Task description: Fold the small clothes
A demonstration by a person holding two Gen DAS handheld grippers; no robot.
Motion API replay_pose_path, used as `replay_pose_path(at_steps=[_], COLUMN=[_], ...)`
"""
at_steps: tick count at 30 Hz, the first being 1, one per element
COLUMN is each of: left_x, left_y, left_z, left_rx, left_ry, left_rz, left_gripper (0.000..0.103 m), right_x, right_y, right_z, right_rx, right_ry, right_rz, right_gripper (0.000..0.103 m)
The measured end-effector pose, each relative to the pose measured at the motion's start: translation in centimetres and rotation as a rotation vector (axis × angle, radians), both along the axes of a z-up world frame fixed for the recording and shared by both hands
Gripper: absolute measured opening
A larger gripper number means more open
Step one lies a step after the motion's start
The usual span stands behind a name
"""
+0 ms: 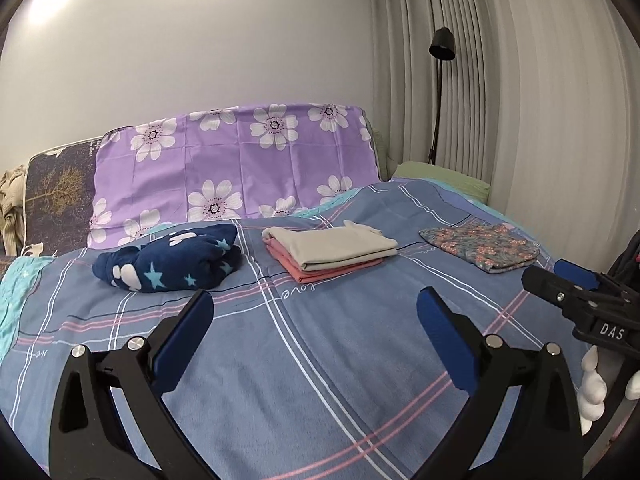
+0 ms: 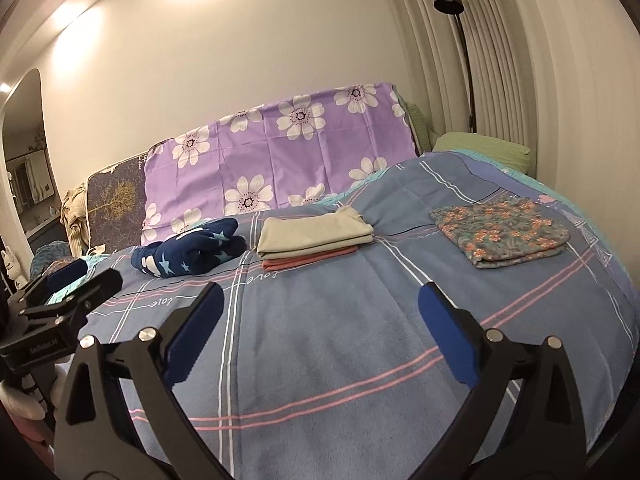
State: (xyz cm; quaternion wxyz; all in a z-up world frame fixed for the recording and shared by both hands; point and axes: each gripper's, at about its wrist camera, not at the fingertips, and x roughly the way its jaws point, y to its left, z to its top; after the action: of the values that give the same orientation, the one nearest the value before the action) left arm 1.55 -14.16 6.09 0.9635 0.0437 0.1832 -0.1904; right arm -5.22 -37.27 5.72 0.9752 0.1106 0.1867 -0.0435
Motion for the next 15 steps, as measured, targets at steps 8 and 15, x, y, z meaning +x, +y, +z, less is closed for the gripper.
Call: replay_pose_path(at_steps=[8, 15], left_x=[-1.0, -1.5], left_y=[0.4, -0.5], left_z=[-0.5, -1.0], left_rx=[0.029, 0.050], left_ry=[0.044, 0.044], left_rz=[0.071, 0.052], left_gripper=[0.102, 0.102], right_x=[-0.9, -1.1], right_y=[1.0, 0.5], right_z=[0.4, 0.2], right_rx=[-0.004, 0.001], right_ry=[0.007, 0.020], right_rz=[-0.005, -0.021], right_gripper=[0.100, 0.100])
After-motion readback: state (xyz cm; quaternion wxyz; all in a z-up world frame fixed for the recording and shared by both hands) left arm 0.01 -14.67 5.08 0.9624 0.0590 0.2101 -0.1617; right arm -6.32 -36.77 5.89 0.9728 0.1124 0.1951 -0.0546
